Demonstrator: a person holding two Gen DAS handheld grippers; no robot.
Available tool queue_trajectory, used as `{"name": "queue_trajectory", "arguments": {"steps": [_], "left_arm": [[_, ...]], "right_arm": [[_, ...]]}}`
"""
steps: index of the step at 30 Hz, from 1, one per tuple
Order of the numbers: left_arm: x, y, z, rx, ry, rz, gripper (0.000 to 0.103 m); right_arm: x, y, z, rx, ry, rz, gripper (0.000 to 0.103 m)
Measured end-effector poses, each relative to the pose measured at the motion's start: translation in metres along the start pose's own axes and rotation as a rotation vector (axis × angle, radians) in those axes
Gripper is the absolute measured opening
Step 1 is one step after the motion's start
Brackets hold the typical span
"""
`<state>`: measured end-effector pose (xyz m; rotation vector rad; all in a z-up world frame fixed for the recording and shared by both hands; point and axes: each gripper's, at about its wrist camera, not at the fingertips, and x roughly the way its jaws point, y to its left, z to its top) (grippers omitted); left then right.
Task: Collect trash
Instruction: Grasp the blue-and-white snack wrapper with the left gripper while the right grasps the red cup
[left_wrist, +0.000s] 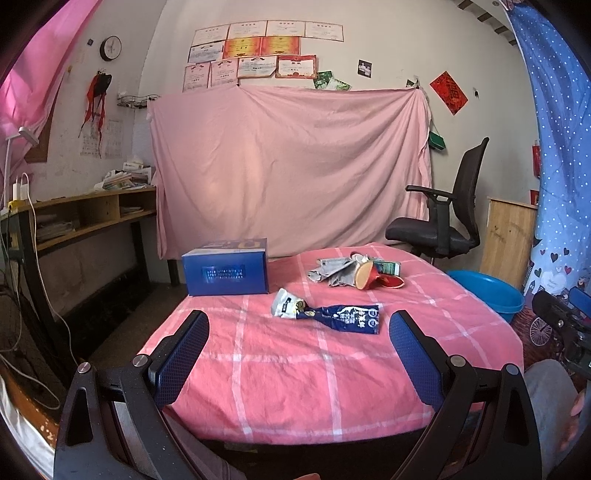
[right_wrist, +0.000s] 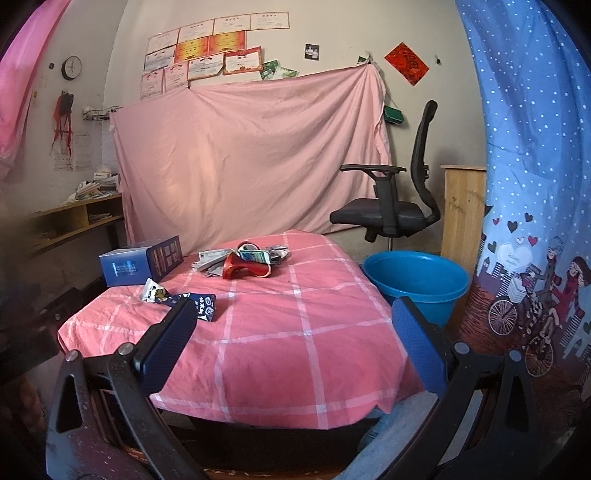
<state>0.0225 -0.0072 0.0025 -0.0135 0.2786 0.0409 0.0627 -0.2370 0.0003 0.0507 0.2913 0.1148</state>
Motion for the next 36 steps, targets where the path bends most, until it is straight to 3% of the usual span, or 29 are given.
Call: {"name": "queue_trajectory", "arguments": {"steps": [6, 9, 14, 18, 26, 30, 36], "left_arm": [[0.031, 0.005, 0.014, -0.044, 0.003, 0.023, 0.096], [0.045, 0.010, 0.025, -0.075, -0.040, 0.058, 0.096], [0.073, 0.012, 0.040, -0.058, -0.103, 0.100, 0.096], [0.095, 0.018, 0.041, -0.052, -0.088, 0.118, 0.096], [0.163, 0.031, 0.020, -0.050, 0.187, 0.199, 0.096], [0.184, 0.036, 0.005, -0.093, 0.291, 0.162, 0.095], [0.196, 0.036, -0.011, -0.169, 0.379, 0.083, 0.094]], "right_arm": [[0.025, -0.003, 0.013, -0.022, -0.015, 0.045, 0.103], [0.043, -0.006, 0.023, -0.030, -0.030, 0.049, 0.103], [0.078, -0.008, 0.041, -0.043, -0.057, 0.047, 0.103], [0.108, -0.005, 0.053, -0.063, -0.058, 0.074, 0.103], [0.196, 0.009, 0.058, -0.058, 0.117, 0.162, 0.103], [0.234, 0.022, 0.053, -0.046, 0.239, 0.228, 0.103], [0.277, 0.037, 0.045, -0.038, 0.383, 0.277, 0.103]]}}
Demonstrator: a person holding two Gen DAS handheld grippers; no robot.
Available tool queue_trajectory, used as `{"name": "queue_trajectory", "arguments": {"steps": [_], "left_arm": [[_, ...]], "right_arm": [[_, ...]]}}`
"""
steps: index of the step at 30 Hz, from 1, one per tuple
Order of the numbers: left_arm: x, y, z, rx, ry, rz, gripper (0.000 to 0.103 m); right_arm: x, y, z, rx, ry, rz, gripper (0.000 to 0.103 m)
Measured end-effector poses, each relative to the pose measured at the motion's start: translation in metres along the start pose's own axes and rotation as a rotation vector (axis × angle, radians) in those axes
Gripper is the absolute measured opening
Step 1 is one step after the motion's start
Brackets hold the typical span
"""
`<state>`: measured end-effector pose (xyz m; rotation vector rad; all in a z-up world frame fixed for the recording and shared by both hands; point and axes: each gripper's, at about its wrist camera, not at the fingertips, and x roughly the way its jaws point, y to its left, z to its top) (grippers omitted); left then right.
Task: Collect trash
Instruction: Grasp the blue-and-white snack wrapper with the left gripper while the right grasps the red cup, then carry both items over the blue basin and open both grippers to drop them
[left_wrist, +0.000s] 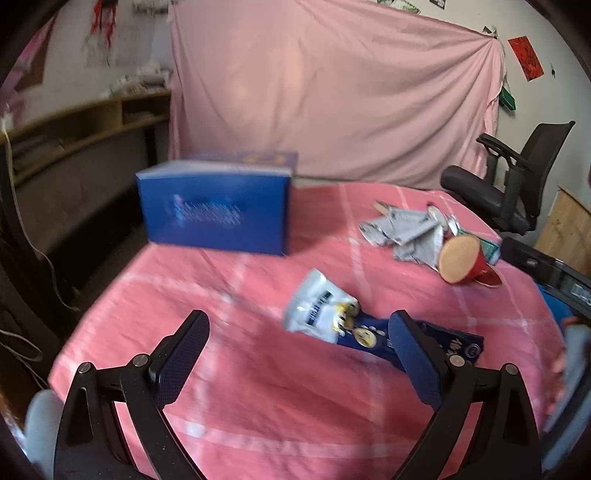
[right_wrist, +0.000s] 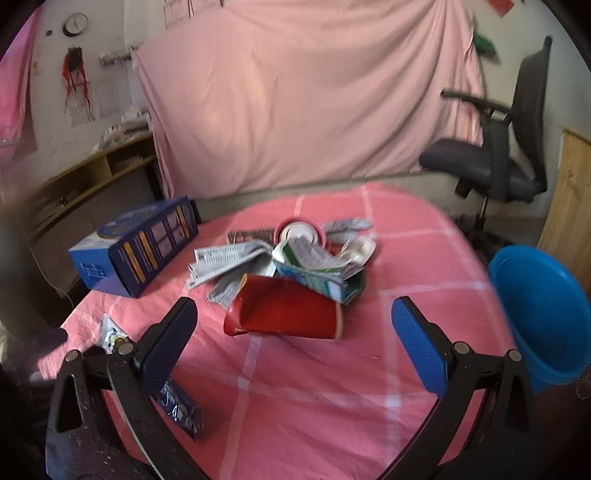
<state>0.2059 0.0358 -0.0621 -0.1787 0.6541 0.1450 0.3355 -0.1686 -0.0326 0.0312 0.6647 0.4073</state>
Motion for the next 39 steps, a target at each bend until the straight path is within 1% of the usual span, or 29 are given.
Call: {"name": "queue_trajectory", "arguments": {"steps": [3, 4, 5, 7, 9, 10, 12, 13, 14, 16, 17, 18, 19, 21, 23, 27, 28, 32, 35, 36, 39], "left_arm": [[0.008, -0.001, 0.001, -0.015, 0.043, -0.033, 0.090], [0.011, -0.002, 0.000, -0.021, 0.060, -0.045, 0.087], [0.014, -0.002, 0.000, -0.028, 0.075, -0.052, 0.085], [0.018, -0.002, 0.000, -0.033, 0.078, -0.051, 0.084], [0.019, -0.004, 0.001, -0.038, 0.075, -0.061, 0.077], [0.020, -0.005, 0.003, -0.049, 0.080, -0.077, 0.070], [0.021, -0.007, 0.006, -0.075, 0.097, -0.132, 0.067], [0.022, -0.008, 0.007, -0.092, 0.100, -0.151, 0.063], [0.023, -0.009, 0.009, -0.107, 0.104, -0.158, 0.056], [0.025, -0.011, 0.011, -0.129, 0.110, -0.156, 0.049], [0.026, -0.011, 0.012, -0.140, 0.108, -0.157, 0.042], [0.027, -0.012, 0.013, -0.151, 0.109, -0.165, 0.037], [0.029, -0.012, 0.014, -0.164, 0.117, -0.181, 0.029], [0.032, -0.013, 0.016, -0.182, 0.131, -0.198, 0.025], [0.033, -0.014, 0.021, -0.188, 0.143, -0.216, 0.018], [0.028, -0.013, 0.027, -0.185, 0.152, -0.232, 0.012], [0.025, -0.015, 0.028, -0.173, 0.150, -0.228, 0.006], [0.006, -0.022, 0.031, -0.091, 0.107, -0.207, 0.006], [-0.013, -0.028, 0.030, -0.028, 0.054, -0.193, 0.006], [-0.018, -0.029, 0.031, -0.015, 0.034, -0.190, 0.006], [-0.032, -0.034, 0.040, -0.003, -0.020, -0.192, 0.006]], "right_arm": [[0.019, 0.000, 0.001, -0.004, 0.051, -0.019, 0.103], [0.024, -0.002, 0.001, -0.002, 0.068, -0.032, 0.103], [0.029, -0.004, -0.001, 0.007, 0.086, -0.033, 0.103], [0.035, -0.008, -0.002, 0.030, 0.107, -0.019, 0.103], [0.039, -0.011, -0.003, 0.047, 0.119, 0.001, 0.103], [0.040, -0.013, -0.004, 0.054, 0.126, 0.011, 0.103], [0.042, -0.017, -0.004, 0.068, 0.136, 0.033, 0.103], [0.043, -0.019, -0.005, 0.078, 0.140, 0.048, 0.103], [0.043, -0.021, -0.005, 0.088, 0.142, 0.059, 0.103], [0.043, -0.023, -0.006, 0.101, 0.142, 0.075, 0.103], [0.042, -0.023, -0.006, 0.104, 0.145, 0.082, 0.103], [0.041, -0.024, -0.007, 0.106, 0.149, 0.094, 0.103], [0.041, -0.024, -0.007, 0.108, 0.152, 0.103, 0.103], [0.040, -0.026, -0.009, 0.112, 0.158, 0.115, 0.103], [0.038, -0.028, -0.011, 0.118, 0.159, 0.134, 0.103], [0.029, -0.032, -0.020, 0.105, 0.157, 0.155, 0.103], [0.027, -0.031, -0.022, 0.095, 0.155, 0.157, 0.103], [0.013, -0.030, -0.032, 0.056, 0.149, 0.196, 0.103], [0.006, -0.036, -0.035, 0.073, 0.133, 0.253, 0.103], [0.001, -0.039, -0.036, 0.088, 0.113, 0.282, 0.103], [-0.010, -0.045, -0.034, 0.106, 0.044, 0.302, 0.103]]}}
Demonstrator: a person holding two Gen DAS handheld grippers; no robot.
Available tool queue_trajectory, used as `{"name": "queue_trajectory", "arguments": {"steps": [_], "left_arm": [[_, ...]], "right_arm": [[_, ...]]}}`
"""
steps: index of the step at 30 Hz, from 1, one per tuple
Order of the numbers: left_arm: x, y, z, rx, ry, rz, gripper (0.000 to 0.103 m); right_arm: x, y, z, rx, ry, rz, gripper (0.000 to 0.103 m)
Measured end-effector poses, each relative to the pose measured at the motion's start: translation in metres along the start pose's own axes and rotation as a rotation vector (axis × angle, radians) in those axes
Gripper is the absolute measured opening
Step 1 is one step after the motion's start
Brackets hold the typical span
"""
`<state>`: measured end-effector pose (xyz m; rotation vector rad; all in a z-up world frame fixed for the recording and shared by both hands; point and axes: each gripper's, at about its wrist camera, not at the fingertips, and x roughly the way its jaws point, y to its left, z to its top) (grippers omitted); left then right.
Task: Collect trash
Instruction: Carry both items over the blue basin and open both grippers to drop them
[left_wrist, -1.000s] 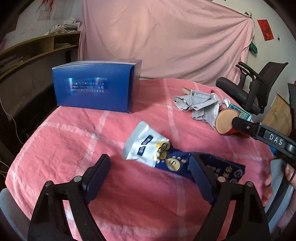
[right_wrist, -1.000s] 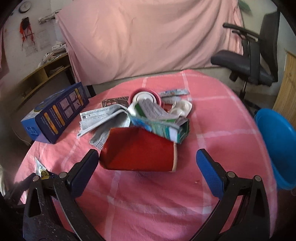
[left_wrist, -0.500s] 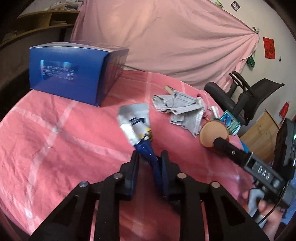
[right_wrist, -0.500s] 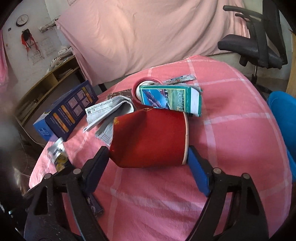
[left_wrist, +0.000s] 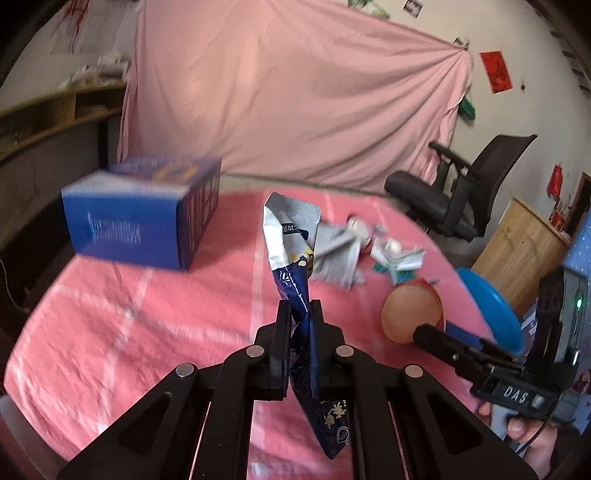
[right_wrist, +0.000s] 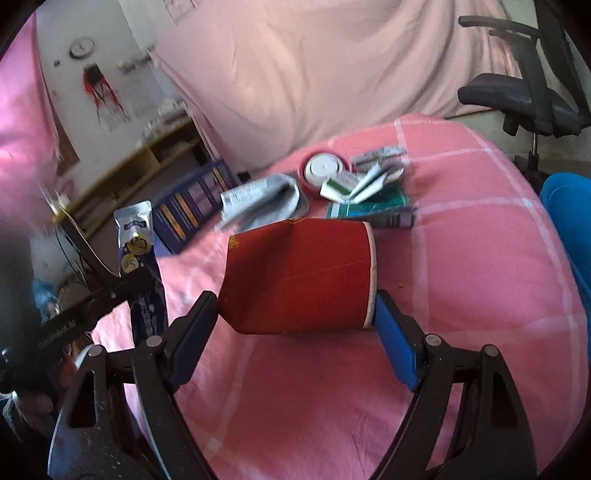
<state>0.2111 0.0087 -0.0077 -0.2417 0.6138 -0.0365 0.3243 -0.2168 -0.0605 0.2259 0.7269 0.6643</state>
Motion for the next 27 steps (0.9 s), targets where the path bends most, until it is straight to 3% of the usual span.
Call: {"name": "queue_trajectory", "arguments": {"steps": [6, 12, 15, 21, 27], "left_arm": [[-0.014, -0.039, 0.030, 0.115, -0.137, -0.035, 0.006], [0.000, -0.095, 0.056, 0.203, -0.211, -0.130, 0.006], [0.023, -0.128, 0.069, 0.211, -0.214, -0.194, 0.007], [0.079, -0.192, 0.084, 0.254, -0.175, -0.298, 0.007], [0.153, -0.253, 0.082, 0.270, -0.055, -0.370, 0.007]], "right_arm": [[-0.042, -0.002, 0.013, -0.030, -0.215, -0.043, 0.103], [-0.101, -0.020, 0.026, -0.076, -0.494, -0.294, 0.103], [-0.117, -0.041, 0.029, -0.049, -0.575, -0.418, 0.103], [-0.119, -0.099, 0.025, -0.031, -0.586, -0.672, 0.103], [-0.124, -0.148, 0.018, 0.035, -0.512, -0.727, 0.103]]}}
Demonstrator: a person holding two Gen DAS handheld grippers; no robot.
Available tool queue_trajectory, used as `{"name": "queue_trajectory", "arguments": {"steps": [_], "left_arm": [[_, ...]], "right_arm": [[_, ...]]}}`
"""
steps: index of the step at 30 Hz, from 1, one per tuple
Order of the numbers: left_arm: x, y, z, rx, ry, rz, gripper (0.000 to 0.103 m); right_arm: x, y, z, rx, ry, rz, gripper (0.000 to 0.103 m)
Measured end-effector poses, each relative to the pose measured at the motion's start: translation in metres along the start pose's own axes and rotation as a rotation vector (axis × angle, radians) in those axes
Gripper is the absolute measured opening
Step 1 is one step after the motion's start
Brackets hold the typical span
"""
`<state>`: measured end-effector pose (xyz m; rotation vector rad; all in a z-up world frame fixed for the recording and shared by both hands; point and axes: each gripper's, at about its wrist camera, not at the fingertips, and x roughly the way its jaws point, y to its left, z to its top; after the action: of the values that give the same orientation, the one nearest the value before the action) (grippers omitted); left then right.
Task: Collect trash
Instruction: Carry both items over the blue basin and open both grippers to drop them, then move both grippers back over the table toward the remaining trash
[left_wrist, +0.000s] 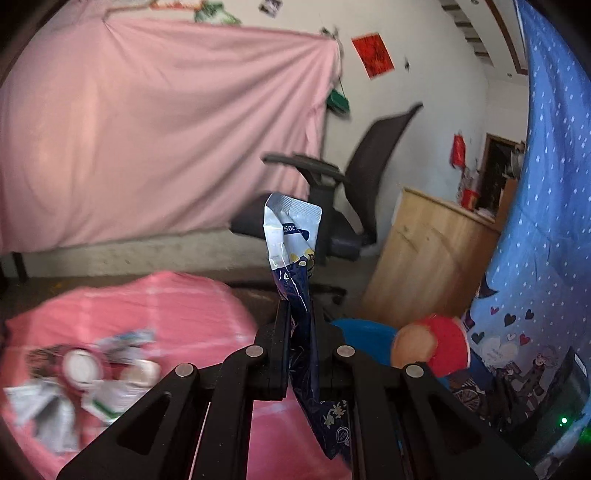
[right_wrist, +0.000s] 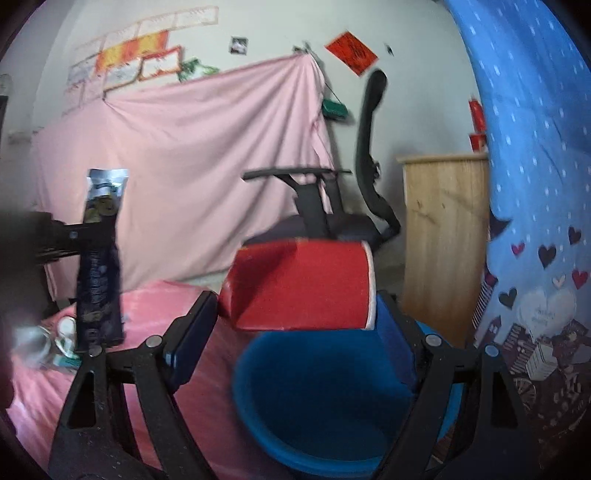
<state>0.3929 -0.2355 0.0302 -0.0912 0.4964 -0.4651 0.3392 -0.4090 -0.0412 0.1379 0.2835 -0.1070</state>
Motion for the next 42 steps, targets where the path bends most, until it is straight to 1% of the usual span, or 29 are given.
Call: {"name": "queue_trajectory", "arguments": {"steps": [3, 5, 6, 9, 12, 15, 18, 19, 20, 21, 22, 23, 27, 28, 29, 31, 36, 37, 38, 39, 40, 42], "left_arm": [[0.035, -0.014, 0.002, 0.018, 0.041, -0.017, 0.007], [0.061, -0.020, 0.002, 0.027, 0.078, -0.021, 0.007], [0.072, -0.021, 0.000, 0.027, 0.094, -0.019, 0.007], [0.103, -0.028, -0.003, 0.017, 0.150, -0.017, 0.007], [0.113, -0.035, -0.012, 0.023, 0.192, -0.016, 0.007], [0.127, -0.038, -0.013, 0.027, 0.219, -0.016, 0.007], [0.125, -0.043, -0.018, 0.037, 0.251, -0.016, 0.008], [0.126, -0.043, -0.020, 0.048, 0.261, -0.006, 0.013], [0.126, -0.043, -0.020, 0.052, 0.266, -0.003, 0.020], [0.125, -0.041, -0.021, 0.046, 0.267, -0.006, 0.023], [0.120, -0.040, -0.022, 0.035, 0.262, -0.008, 0.029], [0.118, -0.038, -0.022, 0.022, 0.256, -0.010, 0.031], [0.107, -0.032, -0.017, -0.015, 0.238, 0.005, 0.032], [0.103, -0.031, -0.015, -0.024, 0.229, 0.008, 0.034], [0.097, -0.028, -0.014, -0.031, 0.219, 0.012, 0.039], [0.082, -0.024, -0.011, -0.045, 0.185, 0.025, 0.044], [0.040, -0.009, -0.006, -0.044, 0.113, 0.065, 0.047], [0.029, -0.005, -0.005, -0.037, 0.094, 0.077, 0.051], [0.018, -0.001, -0.005, -0.032, 0.072, 0.091, 0.057], [0.005, 0.006, -0.005, -0.031, 0.044, 0.112, 0.060], [-0.005, 0.010, -0.006, -0.033, 0.023, 0.124, 0.062], [-0.031, 0.024, -0.011, -0.051, -0.031, 0.147, 0.063]], "right_arm": [[0.012, -0.024, -0.004, 0.063, 0.043, -0.035, 0.103], [0.021, -0.037, -0.006, 0.111, 0.072, -0.045, 0.101], [0.030, -0.047, -0.010, 0.156, 0.106, -0.042, 0.100], [0.042, -0.067, -0.020, 0.272, 0.167, -0.028, 0.098], [0.046, -0.081, -0.028, 0.370, 0.207, -0.027, 0.100], [0.044, -0.090, -0.030, 0.387, 0.200, -0.050, 0.100], [0.042, -0.090, -0.030, 0.395, 0.208, -0.064, 0.100], [0.040, -0.088, -0.029, 0.394, 0.207, -0.068, 0.100], [0.040, -0.087, -0.029, 0.392, 0.203, -0.073, 0.101], [0.038, -0.085, -0.028, 0.389, 0.198, -0.078, 0.101], [0.037, -0.086, -0.027, 0.388, 0.193, -0.078, 0.102], [0.035, -0.087, -0.027, 0.387, 0.186, -0.080, 0.103], [0.028, -0.089, -0.023, 0.391, 0.156, -0.089, 0.103], [0.026, -0.088, -0.022, 0.389, 0.147, -0.089, 0.103], [0.024, -0.087, -0.020, 0.383, 0.135, -0.088, 0.103], [0.020, -0.083, -0.017, 0.368, 0.113, -0.079, 0.103], [0.007, -0.067, -0.004, 0.324, 0.029, -0.022, 0.103], [0.005, -0.062, -0.001, 0.317, 0.012, -0.009, 0.103], [0.002, -0.057, 0.003, 0.313, -0.003, 0.004, 0.103], [-0.002, -0.052, 0.007, 0.313, -0.016, 0.018, 0.103], [-0.006, -0.047, 0.009, 0.312, -0.030, 0.030, 0.103], [-0.015, -0.035, 0.015, 0.297, -0.055, 0.044, 0.103]]}}
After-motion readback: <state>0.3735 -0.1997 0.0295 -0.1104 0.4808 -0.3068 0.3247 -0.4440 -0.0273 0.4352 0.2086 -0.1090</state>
